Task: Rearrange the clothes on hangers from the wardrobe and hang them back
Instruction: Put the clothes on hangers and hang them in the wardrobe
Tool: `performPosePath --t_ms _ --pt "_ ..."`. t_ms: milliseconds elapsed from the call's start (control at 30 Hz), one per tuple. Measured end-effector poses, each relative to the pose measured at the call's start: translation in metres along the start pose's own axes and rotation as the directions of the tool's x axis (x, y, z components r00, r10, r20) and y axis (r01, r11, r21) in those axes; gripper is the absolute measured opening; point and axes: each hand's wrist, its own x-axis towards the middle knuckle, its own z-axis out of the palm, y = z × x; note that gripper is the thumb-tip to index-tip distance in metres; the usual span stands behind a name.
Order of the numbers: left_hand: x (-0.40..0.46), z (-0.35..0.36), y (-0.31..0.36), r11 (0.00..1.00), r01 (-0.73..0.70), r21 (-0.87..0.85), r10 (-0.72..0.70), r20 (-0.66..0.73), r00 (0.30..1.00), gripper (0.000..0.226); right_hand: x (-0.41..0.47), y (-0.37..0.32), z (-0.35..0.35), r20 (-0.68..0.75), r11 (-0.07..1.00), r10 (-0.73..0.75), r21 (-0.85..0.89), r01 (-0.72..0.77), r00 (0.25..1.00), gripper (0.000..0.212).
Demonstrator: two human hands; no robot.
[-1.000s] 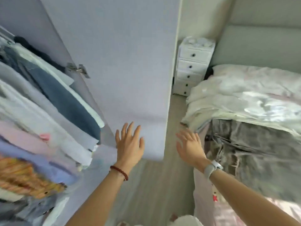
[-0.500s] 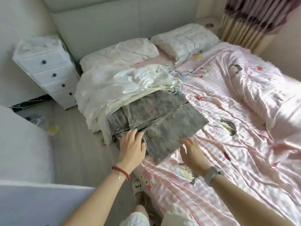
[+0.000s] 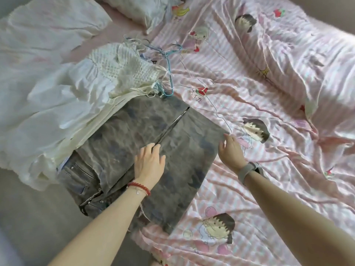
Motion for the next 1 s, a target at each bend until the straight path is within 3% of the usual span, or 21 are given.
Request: performPosePath --t_ms 133,233,300,433,633,867,1000 --pt "0.048 0.027 0.006 1.000 -0.014 0.023 0.015 -0.052 0.999 0.042 0.056 0.009 0.018 -0.064 0.998 0.042 -0.045 -0.045 0.997 0.028" --pt "0.062 0.045 0.009 0.998 -0.021 -0.060 0.012 -0.145 0.989 0.030 0.088 0.013 0.026 -0.066 0.996 0.057 -0.071 -0.061 0.996 0.030" --pt "0.065 0.048 0.008 0.986 -0.095 -0.140 0.059 -0.243 0.968 0.018 0.103 0.012 0.027 -0.029 0.989 0.151 -0.005 -0.151 0.988 0.032" --pt "0.049 0.036 0.003 0.957 -0.145 -0.252 0.052 -0.343 0.938 0.030 0.106 0.008 0.032 -0.037 0.971 0.239 0.003 -0.239 0.970 0.038" --pt "0.011 0.003 -0.020 0.906 0.020 -0.423 -0.088 -0.142 0.986 0.026 0.101 0.002 0.014 -0.076 0.899 0.363 0.290 -0.328 0.929 0.030" --pt "-0.004 -0.009 -0.067 0.975 0.106 -0.197 -0.119 -0.055 0.991 0.020 0.085 0.005 0.023 -0.081 0.851 0.405 0.397 -0.343 0.911 0.029" --pt "-0.010 0.004 -0.072 0.979 0.190 -0.069 -0.191 -0.012 0.981 0.020 0.081 0.010 0.031 -0.087 0.870 0.340 0.407 -0.278 0.937 0.026"
